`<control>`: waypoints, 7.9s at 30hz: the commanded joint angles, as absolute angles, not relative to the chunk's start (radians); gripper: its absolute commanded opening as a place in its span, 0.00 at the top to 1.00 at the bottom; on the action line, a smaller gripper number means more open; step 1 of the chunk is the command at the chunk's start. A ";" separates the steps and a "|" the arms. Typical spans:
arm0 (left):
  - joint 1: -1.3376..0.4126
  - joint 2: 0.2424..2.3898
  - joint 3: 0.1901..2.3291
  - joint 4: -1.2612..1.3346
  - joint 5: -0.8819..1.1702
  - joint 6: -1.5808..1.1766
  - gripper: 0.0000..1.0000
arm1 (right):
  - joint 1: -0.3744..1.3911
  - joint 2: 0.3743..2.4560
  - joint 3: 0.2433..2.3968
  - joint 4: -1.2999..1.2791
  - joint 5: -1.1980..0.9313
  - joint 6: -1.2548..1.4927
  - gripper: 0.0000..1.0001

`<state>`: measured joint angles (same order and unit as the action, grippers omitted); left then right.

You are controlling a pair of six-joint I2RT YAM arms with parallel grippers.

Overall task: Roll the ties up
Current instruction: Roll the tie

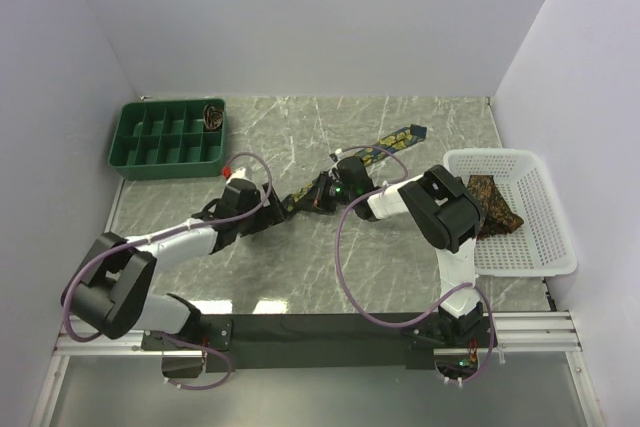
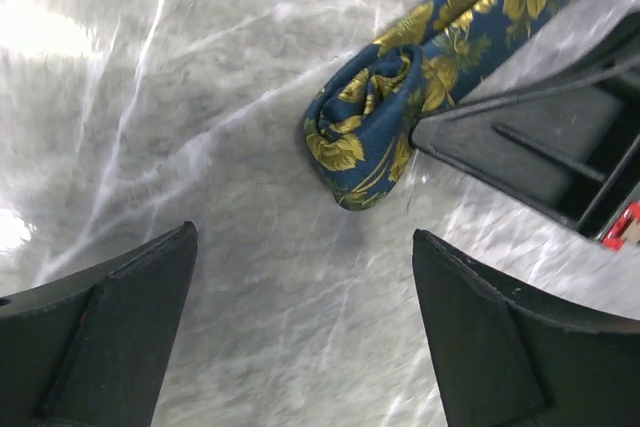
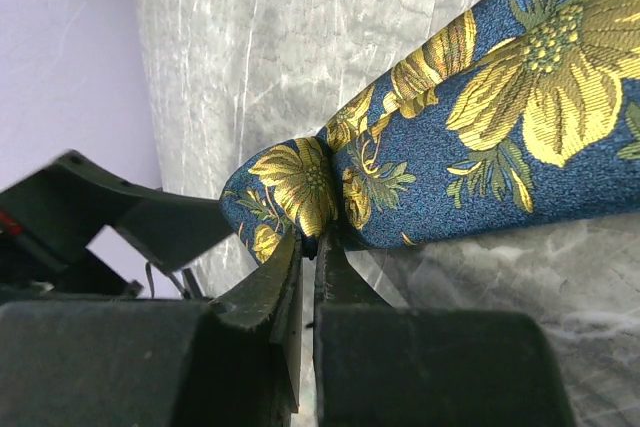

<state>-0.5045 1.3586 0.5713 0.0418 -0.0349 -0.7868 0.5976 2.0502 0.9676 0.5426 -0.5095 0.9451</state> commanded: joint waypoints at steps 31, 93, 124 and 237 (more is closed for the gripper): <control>-0.571 1.581 0.408 0.627 -0.173 -1.259 0.38 | 0.597 2.048 0.914 0.410 -0.437 0.971 1.00; -0.563 1.332 0.730 -0.457 -0.285 -1.028 0.88 | 0.764 1.944 1.085 0.328 -0.433 0.707 0.73; -0.558 1.374 0.805 -0.460 -0.203 -1.012 0.79 | 0.833 2.085 1.120 0.400 -0.480 0.764 0.86; -0.344 1.373 0.876 -0.454 -0.038 -1.183 0.30 | 1.160 2.051 0.988 0.538 0.322 0.070 1.00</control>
<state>-0.3695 1.4040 0.8204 -0.4686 -0.0563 -1.2037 1.1580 2.0468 0.9886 0.6628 0.3855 0.0082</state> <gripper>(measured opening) 0.697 0.347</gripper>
